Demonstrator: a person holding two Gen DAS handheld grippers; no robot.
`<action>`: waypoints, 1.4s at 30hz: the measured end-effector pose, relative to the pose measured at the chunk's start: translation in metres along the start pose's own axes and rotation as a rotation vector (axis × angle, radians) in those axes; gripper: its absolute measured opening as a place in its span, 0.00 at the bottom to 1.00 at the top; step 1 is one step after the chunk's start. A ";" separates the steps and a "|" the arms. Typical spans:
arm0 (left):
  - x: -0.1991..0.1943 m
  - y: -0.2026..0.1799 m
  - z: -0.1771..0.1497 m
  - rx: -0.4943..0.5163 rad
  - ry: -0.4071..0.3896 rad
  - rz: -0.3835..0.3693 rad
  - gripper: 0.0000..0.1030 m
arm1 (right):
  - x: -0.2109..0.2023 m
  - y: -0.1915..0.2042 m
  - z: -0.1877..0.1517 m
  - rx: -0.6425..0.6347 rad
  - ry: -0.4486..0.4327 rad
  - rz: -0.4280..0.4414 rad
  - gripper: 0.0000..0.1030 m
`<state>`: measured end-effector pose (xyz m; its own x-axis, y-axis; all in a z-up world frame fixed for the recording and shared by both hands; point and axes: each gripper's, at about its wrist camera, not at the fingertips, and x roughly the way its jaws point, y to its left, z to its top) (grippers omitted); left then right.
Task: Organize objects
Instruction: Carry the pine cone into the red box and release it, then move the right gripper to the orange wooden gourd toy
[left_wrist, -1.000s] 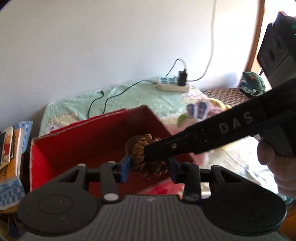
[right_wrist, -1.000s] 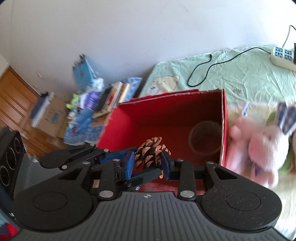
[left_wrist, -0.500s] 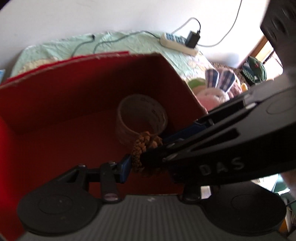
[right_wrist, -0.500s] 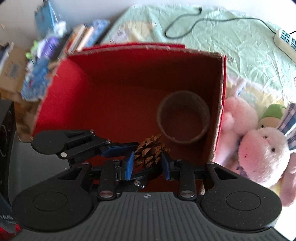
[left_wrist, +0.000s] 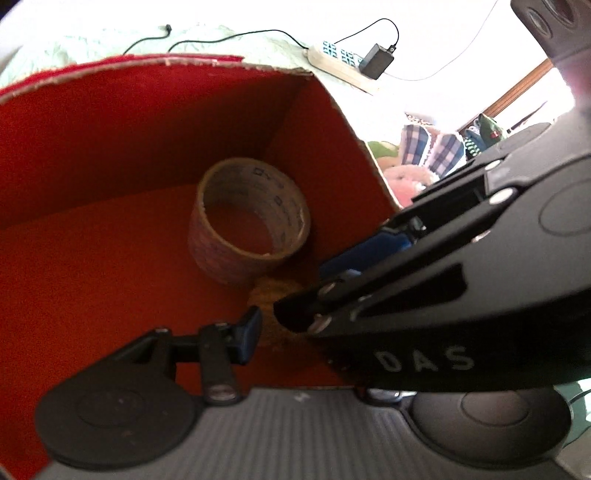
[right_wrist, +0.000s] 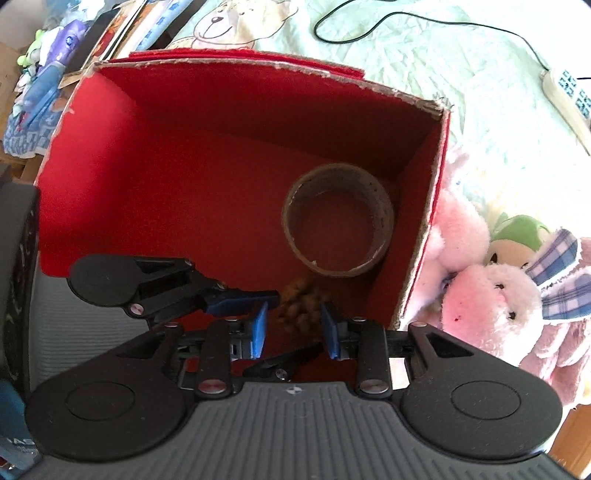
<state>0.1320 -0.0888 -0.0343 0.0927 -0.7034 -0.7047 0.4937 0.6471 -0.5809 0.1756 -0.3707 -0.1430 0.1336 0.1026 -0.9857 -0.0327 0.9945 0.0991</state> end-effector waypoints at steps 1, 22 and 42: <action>0.002 0.000 0.001 -0.007 0.001 -0.009 0.41 | 0.000 0.000 -0.002 0.004 -0.007 0.000 0.33; -0.035 -0.027 -0.007 0.041 -0.085 0.304 0.48 | -0.016 -0.032 -0.079 0.194 -0.336 0.155 0.34; -0.088 -0.077 -0.048 0.021 -0.211 0.645 0.58 | -0.059 -0.040 -0.130 0.195 -0.593 0.240 0.34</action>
<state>0.0443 -0.0628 0.0526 0.5398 -0.2223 -0.8119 0.2994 0.9521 -0.0616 0.0401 -0.4186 -0.1070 0.6685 0.2596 -0.6970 0.0426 0.9222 0.3843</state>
